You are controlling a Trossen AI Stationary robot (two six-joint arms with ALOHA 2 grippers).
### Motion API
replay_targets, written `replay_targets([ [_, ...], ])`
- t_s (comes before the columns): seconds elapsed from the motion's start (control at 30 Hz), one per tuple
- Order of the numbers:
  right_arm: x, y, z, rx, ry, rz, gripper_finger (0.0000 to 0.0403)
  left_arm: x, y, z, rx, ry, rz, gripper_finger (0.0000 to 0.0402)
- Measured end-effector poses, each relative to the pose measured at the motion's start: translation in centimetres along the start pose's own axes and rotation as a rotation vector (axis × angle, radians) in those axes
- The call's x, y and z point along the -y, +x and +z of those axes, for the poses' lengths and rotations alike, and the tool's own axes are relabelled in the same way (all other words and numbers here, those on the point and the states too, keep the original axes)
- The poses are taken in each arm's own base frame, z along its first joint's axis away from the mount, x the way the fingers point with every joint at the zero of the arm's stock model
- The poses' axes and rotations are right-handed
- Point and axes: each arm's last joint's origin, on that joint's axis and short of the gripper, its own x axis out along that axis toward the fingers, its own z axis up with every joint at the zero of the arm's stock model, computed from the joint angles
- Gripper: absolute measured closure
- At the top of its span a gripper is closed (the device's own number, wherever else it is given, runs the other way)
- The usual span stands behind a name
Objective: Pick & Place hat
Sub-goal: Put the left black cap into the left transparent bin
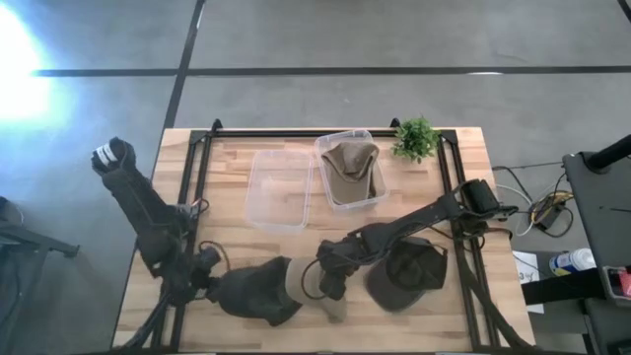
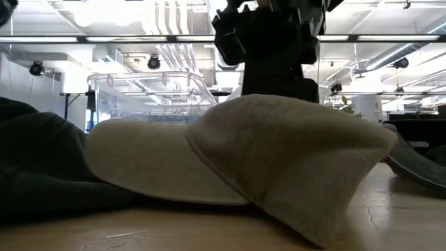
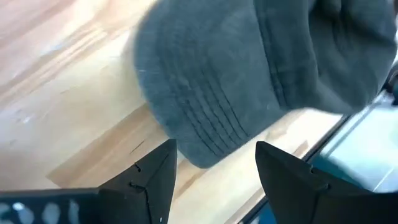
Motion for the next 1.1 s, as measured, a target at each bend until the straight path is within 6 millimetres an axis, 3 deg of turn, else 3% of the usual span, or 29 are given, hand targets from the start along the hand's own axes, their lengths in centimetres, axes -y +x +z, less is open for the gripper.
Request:
replay_targets([
  [0.2,-0.2,-0.3,0.1,0.013,-0.013,0.013,0.0278,-1.6,0.3,-0.5,0.053,-0.093,0.129,0.0190],
  [0.37,-0.2,-0.4,0.1,0.013,-0.013,0.013,0.0276,-1.6,1.3,-0.8,0.101,-0.084,0.114,0.0190],
  [0.53,-0.2,-0.4,0.1,0.013,-0.014,0.012,0.0275,-1.3,2.9,-1.0,0.159,-0.094,-0.037,0.0190],
  [0.77,0.0,-0.4,0.2,0.017,-0.006,0.008,0.0275,-1.3,4.6,-0.3,0.396,-0.167,-0.444,0.0190],
  [0.93,0.1,-0.4,0.4,0.021,0.006,0.007,0.0275,-1.7,5.8,0.1,0.377,-0.217,-0.513,0.0190],
  [1.1,0.5,-0.5,1.1,0.046,0.017,0.017,0.0275,-0.7,7.1,0.5,0.306,-0.169,-0.498,0.0190],
])
